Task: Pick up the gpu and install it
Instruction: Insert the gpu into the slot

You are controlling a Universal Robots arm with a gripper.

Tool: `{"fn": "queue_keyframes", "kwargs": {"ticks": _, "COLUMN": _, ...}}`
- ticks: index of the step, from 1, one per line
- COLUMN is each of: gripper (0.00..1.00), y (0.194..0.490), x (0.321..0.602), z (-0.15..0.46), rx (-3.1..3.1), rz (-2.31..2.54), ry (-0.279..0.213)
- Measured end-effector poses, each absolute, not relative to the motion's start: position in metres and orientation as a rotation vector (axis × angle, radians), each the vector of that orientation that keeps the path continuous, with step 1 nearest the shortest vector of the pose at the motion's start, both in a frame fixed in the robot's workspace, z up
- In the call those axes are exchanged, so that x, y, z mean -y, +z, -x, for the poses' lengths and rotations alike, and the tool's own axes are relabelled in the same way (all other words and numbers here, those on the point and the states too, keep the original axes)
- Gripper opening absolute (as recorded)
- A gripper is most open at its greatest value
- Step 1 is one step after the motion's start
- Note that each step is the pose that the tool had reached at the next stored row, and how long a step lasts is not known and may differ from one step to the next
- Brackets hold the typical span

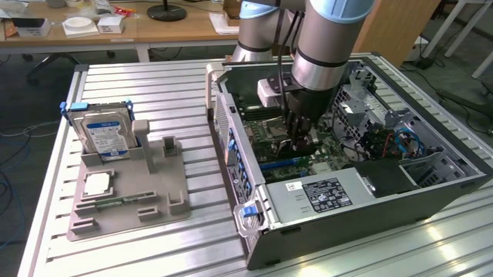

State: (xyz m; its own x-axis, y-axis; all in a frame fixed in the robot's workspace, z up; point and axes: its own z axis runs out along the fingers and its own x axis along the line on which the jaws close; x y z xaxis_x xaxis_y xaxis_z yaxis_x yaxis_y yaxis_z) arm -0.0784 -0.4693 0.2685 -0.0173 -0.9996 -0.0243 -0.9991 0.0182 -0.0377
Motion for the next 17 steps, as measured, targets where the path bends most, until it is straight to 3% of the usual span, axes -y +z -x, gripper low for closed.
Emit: {"fn": "queue_keyframes", "kwargs": {"ticks": 17, "gripper": 0.27, "y": 0.2665, "x": 0.4654, "z": 0.0822, "rx": -2.21, "rz": 2.171, "ry": -0.016}}
